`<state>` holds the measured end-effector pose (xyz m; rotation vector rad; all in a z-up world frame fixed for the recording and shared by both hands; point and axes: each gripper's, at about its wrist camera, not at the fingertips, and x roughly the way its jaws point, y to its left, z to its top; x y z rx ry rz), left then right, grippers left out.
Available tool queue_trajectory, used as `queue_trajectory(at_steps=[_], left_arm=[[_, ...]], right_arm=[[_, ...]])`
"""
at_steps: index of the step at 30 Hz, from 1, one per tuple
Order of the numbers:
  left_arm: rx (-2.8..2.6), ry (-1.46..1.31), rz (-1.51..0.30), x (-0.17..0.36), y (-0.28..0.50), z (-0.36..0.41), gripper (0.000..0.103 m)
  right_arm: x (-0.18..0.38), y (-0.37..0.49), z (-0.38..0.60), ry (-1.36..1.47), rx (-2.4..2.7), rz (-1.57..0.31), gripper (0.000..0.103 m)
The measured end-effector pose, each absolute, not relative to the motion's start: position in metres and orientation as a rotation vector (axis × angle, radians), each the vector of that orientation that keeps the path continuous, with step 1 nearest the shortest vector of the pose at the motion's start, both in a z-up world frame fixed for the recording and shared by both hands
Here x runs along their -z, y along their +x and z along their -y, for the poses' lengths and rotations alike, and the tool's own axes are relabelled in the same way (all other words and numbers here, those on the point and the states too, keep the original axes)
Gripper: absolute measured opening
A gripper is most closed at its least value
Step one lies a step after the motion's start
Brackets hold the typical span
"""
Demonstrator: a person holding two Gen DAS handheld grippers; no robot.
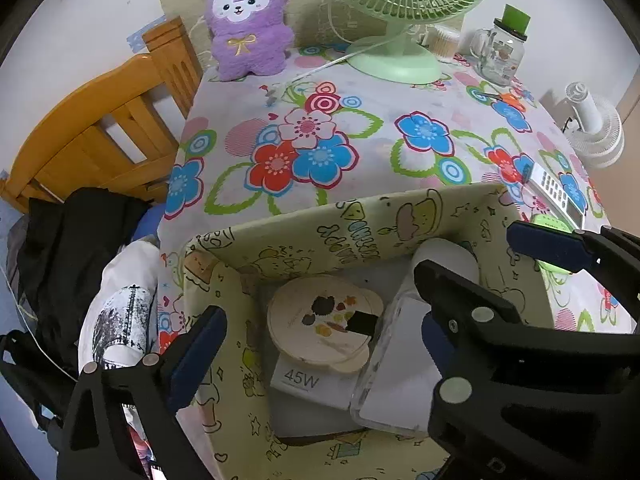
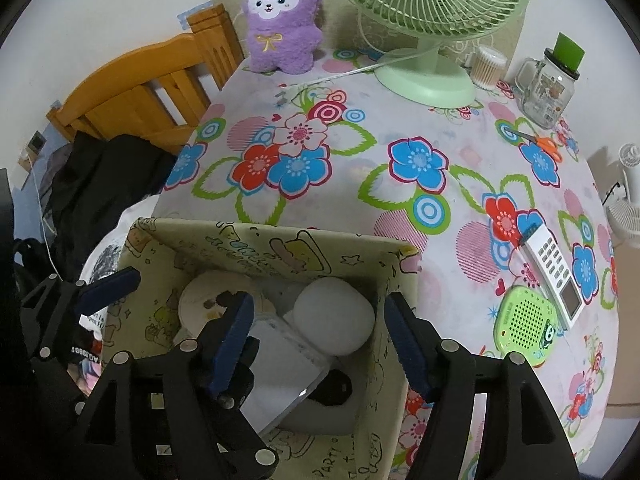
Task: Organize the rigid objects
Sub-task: 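Lower the coaster into the box with the left tool while the right tool lowers the egg object, then open both tools to release the items and withdraw from the box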
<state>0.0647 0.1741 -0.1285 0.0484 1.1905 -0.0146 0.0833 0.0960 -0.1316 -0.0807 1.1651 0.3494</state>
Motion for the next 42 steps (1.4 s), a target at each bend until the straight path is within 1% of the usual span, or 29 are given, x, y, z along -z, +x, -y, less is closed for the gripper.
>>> queue_trajectory(at_steps=[6, 7, 8, 10, 18, 28, 42], left_arm=[[0.019, 0.062, -1.178, 0.12, 0.061, -0.17, 0.101], [0.019, 0.067, -1.177, 0.118, 0.061, -0.169, 0.101], [0.02, 0.071, -1.173, 0.116, 0.06, -0.168, 0.101], [0.024, 0.076, -1.168, 0.113, 0.059, -0.166, 0.101], [0.041, 0.111, -1.151, 0.101, 0.054, -0.152, 0.101], [0.081, 0.132, -1.137, 0.091, 0.047, -0.129, 0.102], [0.109, 0.146, -1.11, 0.07, 0.038, -0.096, 0.102]], right_arm=[[0.122, 0.077, -0.09, -0.057, -0.348, -1.166, 0.072], [0.121, 0.077, -0.089, -0.059, -0.339, -1.163, 0.075], [0.119, 0.076, -0.087, -0.061, -0.32, -1.156, 0.082], [0.115, 0.073, -0.083, -0.049, -0.312, -1.146, 0.086], [0.106, 0.066, -0.068, -0.003, -0.288, -1.149, 0.087], [0.095, 0.056, -0.045, 0.006, -0.241, -1.14, 0.094], [0.073, 0.044, -0.013, -0.006, -0.218, -1.092, 0.094]])
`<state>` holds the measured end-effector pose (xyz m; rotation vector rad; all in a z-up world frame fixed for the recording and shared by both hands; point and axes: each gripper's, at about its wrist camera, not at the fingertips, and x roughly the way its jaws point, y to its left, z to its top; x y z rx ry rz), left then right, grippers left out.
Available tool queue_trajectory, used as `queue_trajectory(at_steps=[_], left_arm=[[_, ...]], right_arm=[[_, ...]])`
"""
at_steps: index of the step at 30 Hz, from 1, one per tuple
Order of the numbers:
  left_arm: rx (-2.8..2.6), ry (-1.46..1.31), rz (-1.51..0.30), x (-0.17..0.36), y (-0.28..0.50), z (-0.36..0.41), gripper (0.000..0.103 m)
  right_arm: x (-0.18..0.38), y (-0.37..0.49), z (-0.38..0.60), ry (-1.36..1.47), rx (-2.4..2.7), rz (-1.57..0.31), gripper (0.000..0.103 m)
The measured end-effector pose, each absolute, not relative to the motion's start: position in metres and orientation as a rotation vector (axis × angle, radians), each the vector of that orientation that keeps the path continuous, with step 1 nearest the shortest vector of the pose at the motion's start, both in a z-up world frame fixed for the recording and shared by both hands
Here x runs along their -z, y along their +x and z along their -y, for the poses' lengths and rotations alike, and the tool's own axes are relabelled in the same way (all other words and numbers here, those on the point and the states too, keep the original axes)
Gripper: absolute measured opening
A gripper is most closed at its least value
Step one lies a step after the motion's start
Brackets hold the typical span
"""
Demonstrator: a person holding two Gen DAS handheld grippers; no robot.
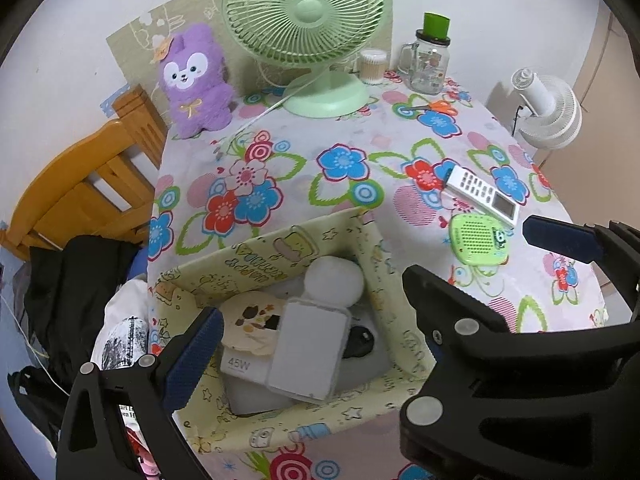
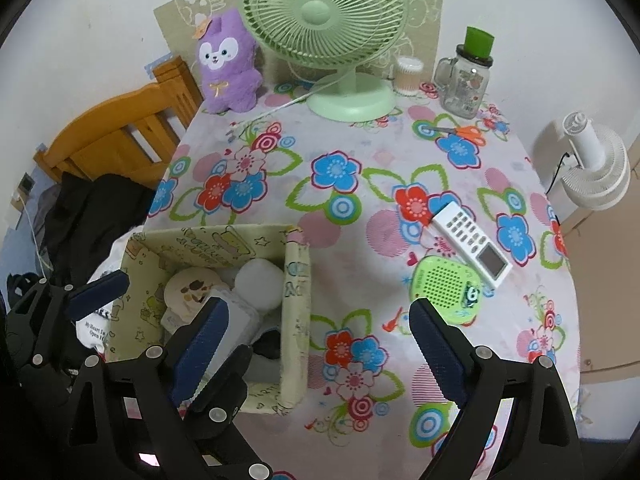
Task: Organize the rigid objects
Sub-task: 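Open both tools to release the items and withdraw from the box, then move the left tool to the green panda speaker while the right tool reaches the white remote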
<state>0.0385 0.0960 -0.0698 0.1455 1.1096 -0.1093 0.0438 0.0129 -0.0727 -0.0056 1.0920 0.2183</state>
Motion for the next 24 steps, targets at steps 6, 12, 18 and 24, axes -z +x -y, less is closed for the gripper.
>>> queue_trajectory(at_steps=[6, 12, 18, 24], left_arm=[[0.125, 0.164, -1.095, 0.064, 0.038, -0.076, 0.102], [0.141, 0.163, -1.086, 0.059, 0.04, -0.055, 0.102], [0.151, 0.161, -1.077, 0.055, 0.043, -0.034, 0.101], [0.163, 0.142, -1.081, 0.053, 0.047, -0.013, 0.102]], right_arm=[[0.064, 0.041, 0.006, -0.018, -0.193, -1.062, 0.094], [0.06, 0.042, 0.029, -0.014, -0.185, -1.057, 0.094], [0.054, 0.044, 0.051, -0.027, -0.172, -1.044, 0.094], [0.05, 0.047, 0.074, -0.044, -0.164, -1.028, 0.094]])
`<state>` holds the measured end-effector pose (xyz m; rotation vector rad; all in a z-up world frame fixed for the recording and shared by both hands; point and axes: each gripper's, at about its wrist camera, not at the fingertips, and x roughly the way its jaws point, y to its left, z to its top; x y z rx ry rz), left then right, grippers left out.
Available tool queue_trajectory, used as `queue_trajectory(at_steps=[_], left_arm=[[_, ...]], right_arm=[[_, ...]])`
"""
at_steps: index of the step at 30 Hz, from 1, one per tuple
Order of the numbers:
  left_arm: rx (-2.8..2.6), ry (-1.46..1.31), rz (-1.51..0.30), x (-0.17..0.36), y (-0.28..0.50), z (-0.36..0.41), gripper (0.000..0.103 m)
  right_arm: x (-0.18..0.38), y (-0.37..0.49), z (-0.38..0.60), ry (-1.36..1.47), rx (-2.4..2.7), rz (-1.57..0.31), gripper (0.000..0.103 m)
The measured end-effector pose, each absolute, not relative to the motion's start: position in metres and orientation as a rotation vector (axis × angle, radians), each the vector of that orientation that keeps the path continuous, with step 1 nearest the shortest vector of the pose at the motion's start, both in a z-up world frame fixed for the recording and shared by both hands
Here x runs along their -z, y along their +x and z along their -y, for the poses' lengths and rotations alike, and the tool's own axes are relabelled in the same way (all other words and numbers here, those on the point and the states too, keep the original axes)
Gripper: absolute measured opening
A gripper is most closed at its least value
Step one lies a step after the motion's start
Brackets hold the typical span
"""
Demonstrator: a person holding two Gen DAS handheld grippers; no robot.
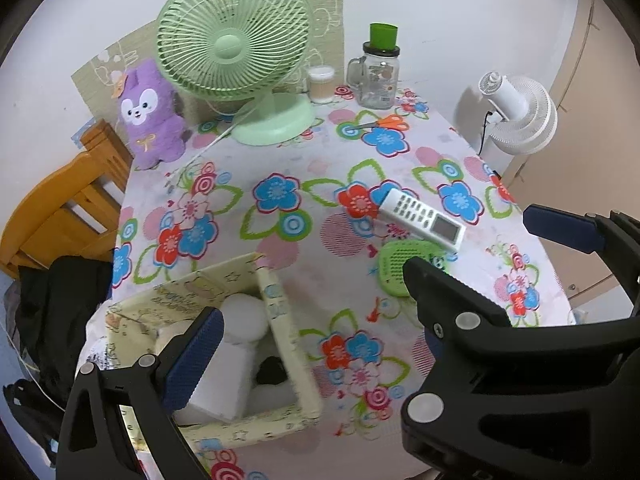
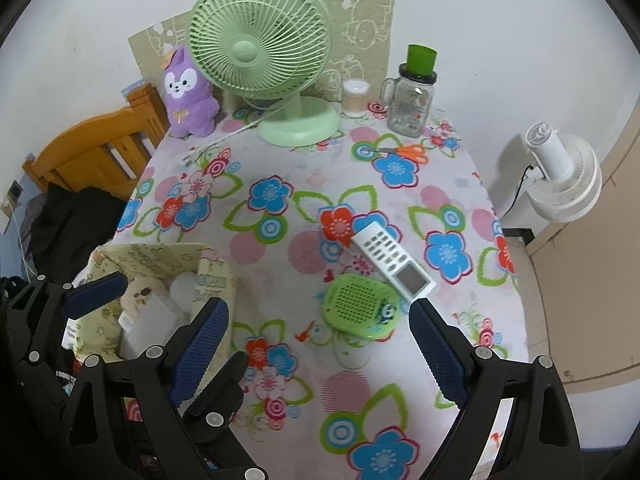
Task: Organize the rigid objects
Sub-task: 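Move the left tool to the green panda speaker while the right tool reaches the white remote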
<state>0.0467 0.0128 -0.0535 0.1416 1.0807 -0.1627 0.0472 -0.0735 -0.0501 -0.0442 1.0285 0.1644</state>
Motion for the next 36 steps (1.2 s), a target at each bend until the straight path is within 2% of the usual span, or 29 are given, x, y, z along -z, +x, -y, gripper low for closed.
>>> queue_trajectory(at_steps=[36], left_arm=[[0.147, 0.063, -1.149, 0.095, 0.075, 0.068, 0.099]], right_arm=[[0.082, 0.078, 0.171, -0.108, -0.244, -1.072, 0.094]])
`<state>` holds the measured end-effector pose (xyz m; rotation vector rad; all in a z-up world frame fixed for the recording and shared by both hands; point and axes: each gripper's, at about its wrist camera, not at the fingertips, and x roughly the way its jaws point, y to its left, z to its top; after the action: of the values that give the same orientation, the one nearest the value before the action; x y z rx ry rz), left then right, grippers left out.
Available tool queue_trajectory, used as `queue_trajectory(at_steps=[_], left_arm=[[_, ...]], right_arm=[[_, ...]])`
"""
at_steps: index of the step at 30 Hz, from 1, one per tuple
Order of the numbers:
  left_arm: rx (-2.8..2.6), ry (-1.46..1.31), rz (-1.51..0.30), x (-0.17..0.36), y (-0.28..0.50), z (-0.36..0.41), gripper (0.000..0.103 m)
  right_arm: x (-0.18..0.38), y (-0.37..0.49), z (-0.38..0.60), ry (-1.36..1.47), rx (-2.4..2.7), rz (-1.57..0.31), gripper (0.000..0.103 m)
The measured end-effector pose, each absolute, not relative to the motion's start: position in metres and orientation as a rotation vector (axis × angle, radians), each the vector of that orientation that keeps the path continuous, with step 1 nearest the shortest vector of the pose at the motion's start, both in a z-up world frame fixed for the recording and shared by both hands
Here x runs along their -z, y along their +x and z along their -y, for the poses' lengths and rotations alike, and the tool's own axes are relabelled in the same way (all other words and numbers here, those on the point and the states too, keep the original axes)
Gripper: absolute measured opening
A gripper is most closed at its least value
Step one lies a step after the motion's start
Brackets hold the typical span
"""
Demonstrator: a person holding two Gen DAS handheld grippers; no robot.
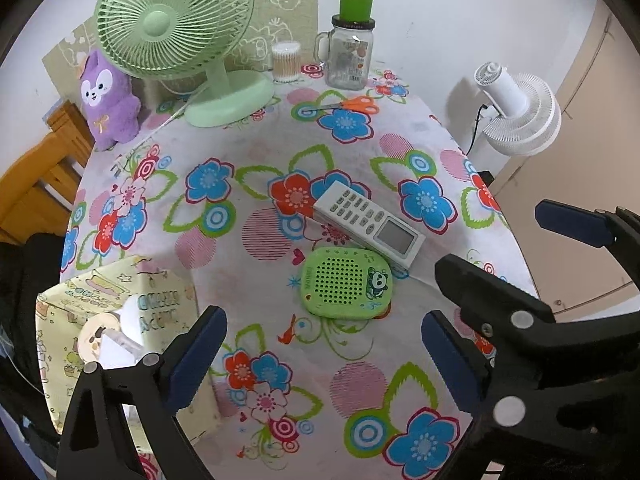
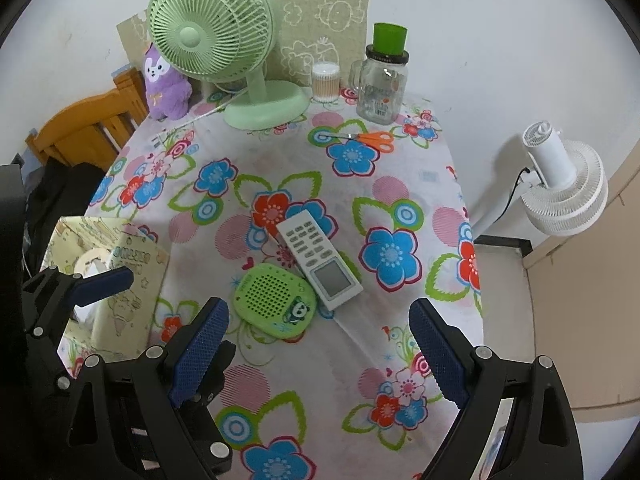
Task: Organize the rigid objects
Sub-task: 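Move the left tool to the green panda speaker while the right tool reaches the white remote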
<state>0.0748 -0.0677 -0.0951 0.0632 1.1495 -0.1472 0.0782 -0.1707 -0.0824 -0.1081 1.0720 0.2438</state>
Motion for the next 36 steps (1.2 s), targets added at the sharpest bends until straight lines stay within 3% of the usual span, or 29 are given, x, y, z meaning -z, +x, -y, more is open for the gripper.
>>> queue_trajectory(at_steps=[36], left_arm=[[0.147, 0.071, -1.265, 0.181, 0.118, 0.099, 0.099]], right_arm=[[0.174, 0.133, 0.203, -0.194, -0.341, -1.207, 0.089]])
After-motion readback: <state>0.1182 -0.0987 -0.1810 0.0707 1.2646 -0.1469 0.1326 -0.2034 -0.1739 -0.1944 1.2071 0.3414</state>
